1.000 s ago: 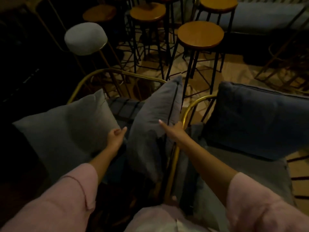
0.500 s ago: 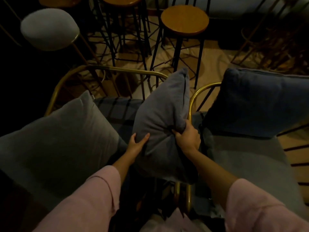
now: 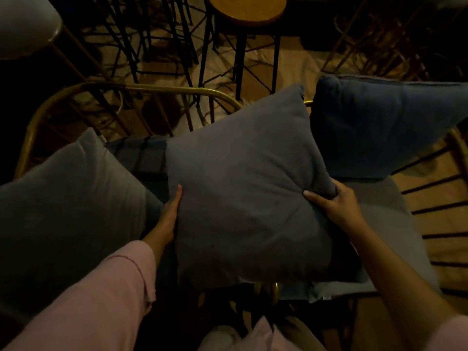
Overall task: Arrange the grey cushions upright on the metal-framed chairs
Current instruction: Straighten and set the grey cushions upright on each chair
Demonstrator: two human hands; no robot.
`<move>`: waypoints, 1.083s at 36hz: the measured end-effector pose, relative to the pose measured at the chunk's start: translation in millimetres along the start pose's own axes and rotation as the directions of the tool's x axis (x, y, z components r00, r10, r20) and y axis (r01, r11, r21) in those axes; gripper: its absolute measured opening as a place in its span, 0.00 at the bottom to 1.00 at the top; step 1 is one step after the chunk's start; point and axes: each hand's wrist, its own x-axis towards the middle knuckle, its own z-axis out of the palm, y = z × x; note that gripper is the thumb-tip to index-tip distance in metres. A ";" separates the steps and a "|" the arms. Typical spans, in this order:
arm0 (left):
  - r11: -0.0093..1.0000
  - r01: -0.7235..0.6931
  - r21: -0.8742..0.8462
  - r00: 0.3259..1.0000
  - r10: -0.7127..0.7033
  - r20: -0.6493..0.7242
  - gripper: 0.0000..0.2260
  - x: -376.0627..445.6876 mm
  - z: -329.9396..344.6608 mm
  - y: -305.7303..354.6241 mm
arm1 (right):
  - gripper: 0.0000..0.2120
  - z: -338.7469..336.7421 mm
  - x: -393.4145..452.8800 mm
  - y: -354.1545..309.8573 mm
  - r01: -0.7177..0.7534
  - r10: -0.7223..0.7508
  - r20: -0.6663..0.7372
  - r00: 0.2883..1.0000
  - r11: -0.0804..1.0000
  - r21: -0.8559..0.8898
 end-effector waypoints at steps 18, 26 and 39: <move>0.919 -0.327 0.220 0.923 0.361 -0.134 0.30 -96.2 67.2 30.7 | 0.22 -47.2 -57.3 57.1 -0.046 0.053 -0.018 0.998 0.957 0.287; 0.911 -0.330 0.248 0.940 0.341 -0.003 0.30 -131.0 195.4 -23.6 | 0.51 -142.4 -90.9 105.8 -0.167 0.218 -0.234 0.948 0.961 0.220; 0.621 -0.419 0.662 0.895 0.405 0.187 0.67 -125.7 384.2 -119.1 | 0.66 -243.5 -13.3 195.9 -0.472 0.454 -0.135 0.881 0.861 -0.189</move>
